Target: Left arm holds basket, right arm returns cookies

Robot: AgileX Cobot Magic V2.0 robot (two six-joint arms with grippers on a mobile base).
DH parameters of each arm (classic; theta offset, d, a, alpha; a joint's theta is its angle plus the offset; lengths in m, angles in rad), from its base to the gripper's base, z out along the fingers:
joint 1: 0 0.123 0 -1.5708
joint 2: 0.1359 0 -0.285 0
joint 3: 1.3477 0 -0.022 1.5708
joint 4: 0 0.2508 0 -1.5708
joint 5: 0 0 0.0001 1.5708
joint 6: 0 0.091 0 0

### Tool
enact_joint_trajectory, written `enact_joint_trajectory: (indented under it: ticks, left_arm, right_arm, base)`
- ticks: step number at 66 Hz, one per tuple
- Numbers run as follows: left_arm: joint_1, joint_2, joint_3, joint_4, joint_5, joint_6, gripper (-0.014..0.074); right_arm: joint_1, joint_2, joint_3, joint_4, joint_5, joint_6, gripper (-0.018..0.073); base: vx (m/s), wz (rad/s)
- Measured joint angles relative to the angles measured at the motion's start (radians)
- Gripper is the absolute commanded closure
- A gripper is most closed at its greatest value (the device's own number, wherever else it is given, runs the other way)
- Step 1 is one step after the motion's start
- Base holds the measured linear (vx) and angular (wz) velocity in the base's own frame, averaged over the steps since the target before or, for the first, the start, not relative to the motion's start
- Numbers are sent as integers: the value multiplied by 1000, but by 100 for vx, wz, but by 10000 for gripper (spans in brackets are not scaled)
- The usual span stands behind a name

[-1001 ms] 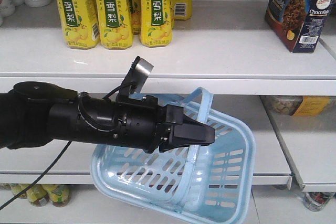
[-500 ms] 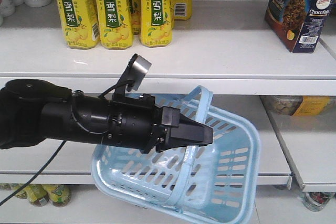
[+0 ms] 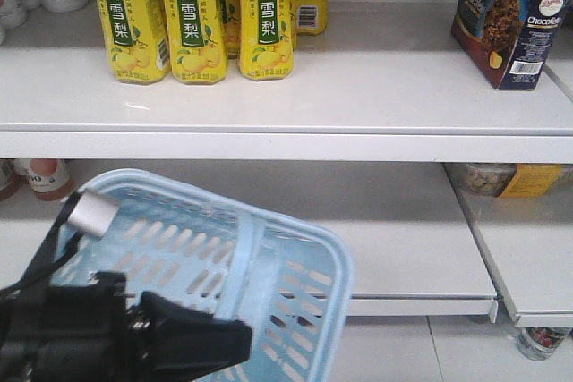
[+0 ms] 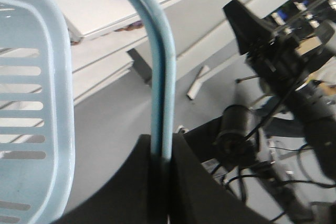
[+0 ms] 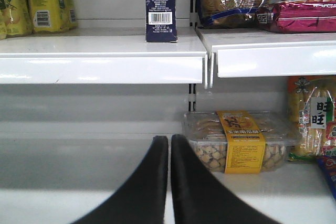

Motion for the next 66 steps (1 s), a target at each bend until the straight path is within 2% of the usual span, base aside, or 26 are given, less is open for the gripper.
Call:
enact_joint_trajectory:
  ticks: [4,11,20,25,36,41,44,48,66]
  left_arm:
    - [0,-79,55,79,-57,-29,603]
    - [0,-232,139,251,-172,-174,603]
    - [0,-393,233,550,-305,-430,603]
    - [1,-471,286,746,-364,-568,603]
    - [2,-592,403,1125,-491,-799,603]
    - [19,-629,453,1259,-548,-855,603]
    - [51,-661,483,1309,-576,-881,603]
    - [112,-700,516,1336,-595,-891,603]
    - [447,-889,616,1375,-590,-909,603]
  right_arm:
    - [0,0,0,0,0,0,567]
    - [0,0,0,0,0,0,567]
    - [0,0,0,0,0,0,567]
    - [0,0,0,0,0,0,567]
    - [0,0,0,0,0,0,567]
    - [0,0,0,0,0,0,567]
    - [0,0,0,0,0,0,567]
    - [0,0,0,0,0,0,567]
    - [0,0,0,0,0,0,567]
  base:
    - [0,0]
    - [0,0]
    - [0,0]
    - [0,0]
    - [0,0]
    - [0,0]
    - [0,0]
    - [0,0]
    - [0,0]
